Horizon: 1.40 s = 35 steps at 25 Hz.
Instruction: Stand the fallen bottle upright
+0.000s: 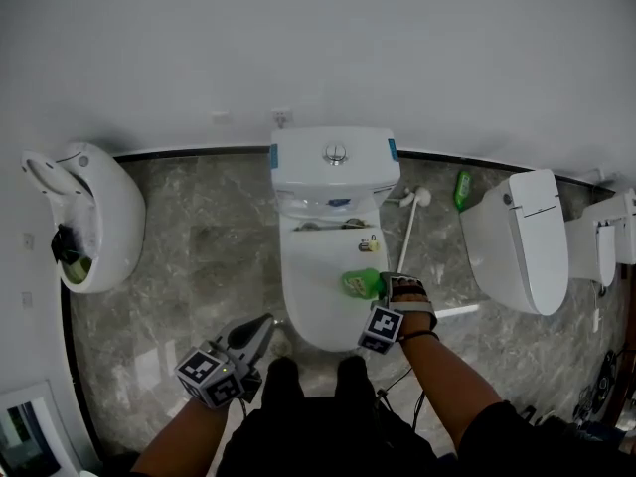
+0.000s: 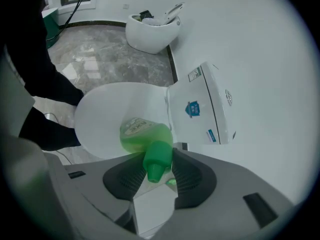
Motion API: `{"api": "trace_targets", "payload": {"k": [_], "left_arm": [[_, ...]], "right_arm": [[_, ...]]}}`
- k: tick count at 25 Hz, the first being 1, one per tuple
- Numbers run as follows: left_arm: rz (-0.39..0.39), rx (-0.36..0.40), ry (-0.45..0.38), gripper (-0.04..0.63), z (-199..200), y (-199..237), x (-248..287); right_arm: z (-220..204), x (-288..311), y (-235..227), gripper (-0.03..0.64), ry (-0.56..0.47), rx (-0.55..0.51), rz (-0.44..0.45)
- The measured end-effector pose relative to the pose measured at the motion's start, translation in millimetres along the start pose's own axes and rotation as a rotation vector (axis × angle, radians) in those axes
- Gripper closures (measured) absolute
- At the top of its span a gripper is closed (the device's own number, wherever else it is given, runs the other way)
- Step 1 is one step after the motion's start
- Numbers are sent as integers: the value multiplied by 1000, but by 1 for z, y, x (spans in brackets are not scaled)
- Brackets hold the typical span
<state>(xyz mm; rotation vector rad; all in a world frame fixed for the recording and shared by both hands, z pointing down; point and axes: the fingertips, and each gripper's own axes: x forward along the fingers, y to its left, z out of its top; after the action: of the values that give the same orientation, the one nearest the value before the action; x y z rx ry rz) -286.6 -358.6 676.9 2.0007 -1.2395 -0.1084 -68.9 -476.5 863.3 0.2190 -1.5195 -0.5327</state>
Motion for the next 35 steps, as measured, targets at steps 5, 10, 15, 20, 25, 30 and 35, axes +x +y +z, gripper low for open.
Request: {"api": "trace_targets", "payload": {"k": [5,10,15,20,25,30,35], "left_arm": [[30,24,24,573,-8,5,-20],[28,29,24,574,-11,0,-29],[29,29,29,572,-13,-3,-32],[23,32,36,573,-15,-12,-31],[18,35,34,573,-10,-25,-23],[-6,48,28,574,-9,-41,-15],[-12,55,14,574,-1,-58,-14]], "right_arm": [[21,-11,9,433,-34,-40,4],[30,-17,23,426,-32,-27,19],[26,-19,19,417,-45,15,13],[29,-42,14,374,-116,117,48],[11,-49,14,367,-131,149,24],[-13,-63,16,367,-151,211,30],[-38,-92,6,368,-187,313,37]]}}
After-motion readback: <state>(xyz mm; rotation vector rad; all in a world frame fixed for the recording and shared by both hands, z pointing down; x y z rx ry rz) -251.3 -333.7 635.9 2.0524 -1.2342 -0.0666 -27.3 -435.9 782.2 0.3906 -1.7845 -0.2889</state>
